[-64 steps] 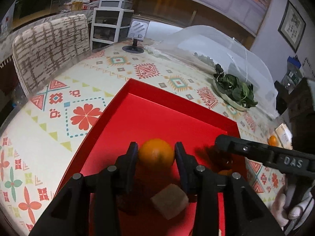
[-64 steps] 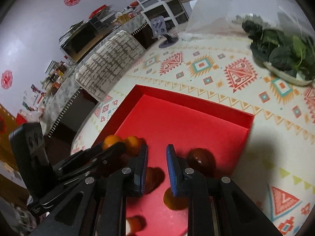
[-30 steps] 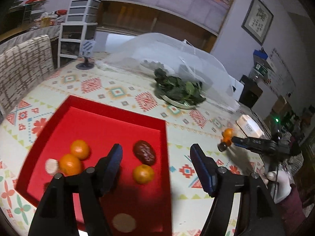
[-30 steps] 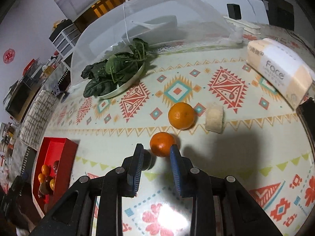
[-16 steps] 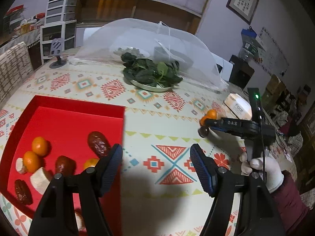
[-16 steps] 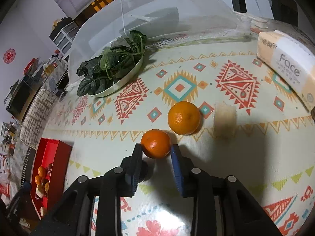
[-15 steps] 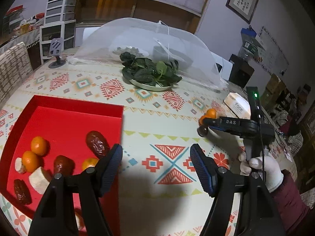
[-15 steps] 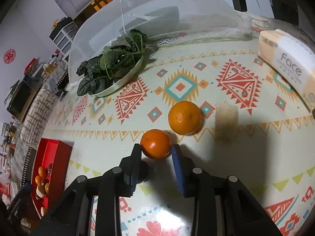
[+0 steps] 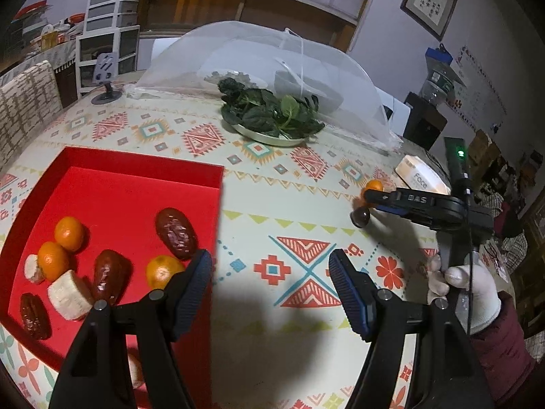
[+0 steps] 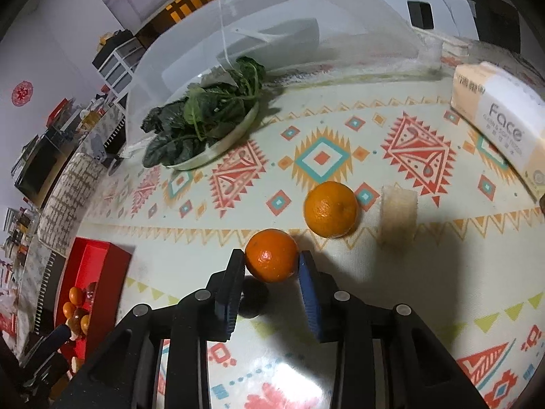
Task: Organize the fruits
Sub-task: 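Carry the orange into the red tray and open the right tool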
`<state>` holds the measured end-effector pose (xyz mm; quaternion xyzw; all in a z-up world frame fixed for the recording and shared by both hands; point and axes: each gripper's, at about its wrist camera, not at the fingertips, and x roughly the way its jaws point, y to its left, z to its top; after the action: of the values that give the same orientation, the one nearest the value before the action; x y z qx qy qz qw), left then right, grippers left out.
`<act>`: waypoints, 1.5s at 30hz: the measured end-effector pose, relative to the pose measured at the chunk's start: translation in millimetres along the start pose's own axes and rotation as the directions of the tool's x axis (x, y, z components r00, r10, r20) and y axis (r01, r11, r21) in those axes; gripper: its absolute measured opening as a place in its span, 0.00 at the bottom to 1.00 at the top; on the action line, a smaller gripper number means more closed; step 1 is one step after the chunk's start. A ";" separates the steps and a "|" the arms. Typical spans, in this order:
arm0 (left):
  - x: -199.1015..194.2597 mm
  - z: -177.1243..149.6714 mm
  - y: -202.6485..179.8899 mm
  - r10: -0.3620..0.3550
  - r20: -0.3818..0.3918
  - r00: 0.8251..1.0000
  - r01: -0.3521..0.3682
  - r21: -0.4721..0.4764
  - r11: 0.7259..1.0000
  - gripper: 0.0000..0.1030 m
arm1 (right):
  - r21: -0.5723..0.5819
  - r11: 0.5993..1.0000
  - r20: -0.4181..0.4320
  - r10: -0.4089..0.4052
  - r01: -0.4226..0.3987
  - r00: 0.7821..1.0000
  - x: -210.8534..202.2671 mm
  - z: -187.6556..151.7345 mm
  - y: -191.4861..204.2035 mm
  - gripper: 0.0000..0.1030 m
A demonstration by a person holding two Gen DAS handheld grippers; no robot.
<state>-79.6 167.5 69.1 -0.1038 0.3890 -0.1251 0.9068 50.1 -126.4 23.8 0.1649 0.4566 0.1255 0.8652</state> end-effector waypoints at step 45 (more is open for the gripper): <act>-73.7 -24.5 139.8 0.444 0.087 0.892 -0.427 -0.164 0.889 0.74 | -0.363 0.896 -0.208 0.191 -0.257 0.959 72.5 -63.2 285.9 0.44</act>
<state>-126.2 320.4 62.7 -0.0850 0.3539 0.1159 0.9242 18.4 172.4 50.5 0.0318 0.4715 0.3252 0.8191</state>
